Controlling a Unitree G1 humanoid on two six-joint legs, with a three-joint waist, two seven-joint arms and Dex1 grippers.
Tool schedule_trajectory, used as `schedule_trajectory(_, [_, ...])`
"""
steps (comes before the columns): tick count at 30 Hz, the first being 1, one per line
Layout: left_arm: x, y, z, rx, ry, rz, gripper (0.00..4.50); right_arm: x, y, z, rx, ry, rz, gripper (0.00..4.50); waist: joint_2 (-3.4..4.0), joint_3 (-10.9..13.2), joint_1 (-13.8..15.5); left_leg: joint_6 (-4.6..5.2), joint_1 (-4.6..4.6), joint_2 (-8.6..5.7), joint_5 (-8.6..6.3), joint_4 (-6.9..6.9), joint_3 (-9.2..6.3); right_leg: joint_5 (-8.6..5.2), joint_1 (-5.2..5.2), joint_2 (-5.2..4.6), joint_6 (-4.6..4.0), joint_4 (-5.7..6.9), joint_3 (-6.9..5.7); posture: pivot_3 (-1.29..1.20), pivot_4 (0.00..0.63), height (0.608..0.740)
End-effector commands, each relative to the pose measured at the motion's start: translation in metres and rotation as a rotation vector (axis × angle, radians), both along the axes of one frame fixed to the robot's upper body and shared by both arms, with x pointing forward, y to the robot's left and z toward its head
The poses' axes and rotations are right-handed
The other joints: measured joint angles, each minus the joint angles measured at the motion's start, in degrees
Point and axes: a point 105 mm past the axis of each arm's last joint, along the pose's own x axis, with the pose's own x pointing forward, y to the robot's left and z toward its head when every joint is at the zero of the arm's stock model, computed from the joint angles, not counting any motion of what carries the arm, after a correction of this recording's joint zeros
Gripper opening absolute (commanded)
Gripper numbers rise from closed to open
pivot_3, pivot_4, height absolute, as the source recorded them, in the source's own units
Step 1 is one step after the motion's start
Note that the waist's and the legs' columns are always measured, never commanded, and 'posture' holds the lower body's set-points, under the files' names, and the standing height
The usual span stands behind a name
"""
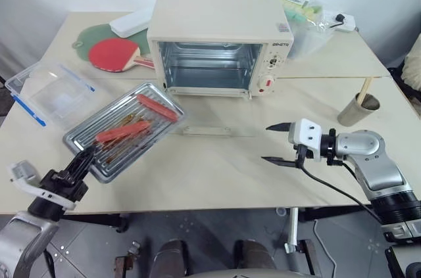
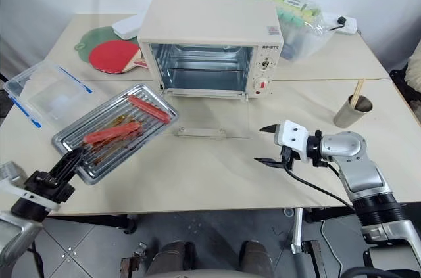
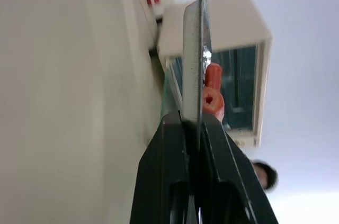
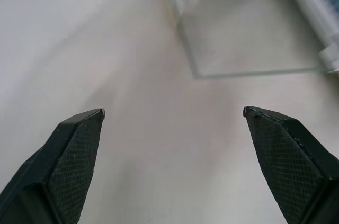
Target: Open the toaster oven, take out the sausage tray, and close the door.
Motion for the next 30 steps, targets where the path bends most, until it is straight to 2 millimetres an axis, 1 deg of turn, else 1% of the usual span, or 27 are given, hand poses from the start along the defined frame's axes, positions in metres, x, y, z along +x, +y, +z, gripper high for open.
schedule_trajectory(1, [-0.016, 0.011, 0.016, 0.025, -0.069, 0.104, 0.0, 0.007, 0.004, -0.002, -0.006, -0.054, 0.022, 4.24, 0.01, 0.01, 0.09, 0.0, 0.0, 0.01, 0.0, 0.01, 0.0, 0.0, 0.0, 0.0, 0.0, 0.0, 0.0, 0.0, 0.15, 0.74])
schedule_trajectory(3, [-0.021, 0.014, 0.015, 0.019, -0.065, 0.141, 0.0, 0.01, 0.006, -0.007, 0.002, -0.047, 0.03, 3.76, 0.01, 0.01, 0.11, 0.0, 0.0, 0.01, 0.0, 0.04, 0.0, 0.0, 0.0, 0.0, 0.0, 0.0, 0.0, 0.0, 0.15, 0.74])
schedule_trajectory(7, [-0.027, 0.022, 0.012, 0.007, -0.052, 0.209, 0.0, 0.01, 0.016, -0.014, 0.002, -0.045, 0.078, 2.41, -0.02, -0.01, 0.29, 0.0, 0.02, 0.01, -0.01, 0.1, -0.02, 0.0, 0.07, 0.0, -0.01, -0.02, 0.0, 0.0, 0.15, 0.74])
schedule_trajectory(10, [-0.028, 0.03, 0.01, -0.014, -0.039, 0.261, 0.0, 0.017, 0.032, -0.007, 0.047, -0.088, 0.102, 1.43, -0.03, -0.02, 0.19, -0.01, 0.03, 0.02, -0.01, 0.09, -0.02, -0.01, 0.06, 0.0, -0.02, -0.02, -0.01, 0.0, 0.15, 0.74])
schedule_trajectory(14, [-0.03, 0.036, 0.011, -0.026, -0.042, 0.303, 0.0, 0.021, 0.037, -0.002, 0.062, -0.111, 0.11, 0.05, -0.01, -0.01, 0.1, -0.01, 0.02, 0.02, -0.01, 0.07, -0.01, -0.01, 0.05, 0.01, -0.02, 0.0, -0.01, 0.0, 0.15, 0.74])
schedule_trajectory(17, [-0.033, 0.044, 0.008, -0.038, -0.033, 0.334, 0.0, 0.023, 0.038, 0.003, 0.061, -0.13, 0.12, 0.05, -0.02, -0.01, 0.28, 0.0, 0.01, 0.02, -0.03, 0.06, -0.02, -0.01, 0.05, 0.01, -0.02, -0.02, -0.02, 0.0, 0.15, 0.74])
schedule_trajectory(23, [-0.03, 0.042, 0.006, -0.052, -0.03, 0.329, 0.0, 0.028, 0.039, 0.024, 0.074, -0.199, 0.122, 0.05, -0.02, -0.01, 0.19, 0.0, 0.0, 0.02, -0.03, 0.08, -0.03, -0.01, 0.06, 0.01, -0.02, -0.02, -0.02, 0.0, 0.15, 0.74])
schedule_trajectory(27, [-0.028, 0.037, -0.001, -0.079, -0.014, 0.311, 0.0, 0.029, 0.042, 0.053, 0.085, -0.278, 0.134, 0.05, -0.02, -0.01, -0.04, 0.0, 0.01, 0.03, -0.03, 0.09, -0.01, -0.01, 0.05, 0.01, -0.02, 0.0, -0.01, 0.0, 0.15, 0.74])
schedule_trajectory(30, [-0.028, 0.034, -0.005, -0.09, -0.004, 0.3, 0.0, 0.029, 0.046, 0.081, 0.1, -0.347, 0.139, 0.05, -0.01, -0.01, -0.69, 0.0, 0.01, 0.05, -0.02, 0.09, -0.02, -0.01, 0.04, 0.03, -0.02, 0.02, -0.01, 0.0, 0.15, 0.74])
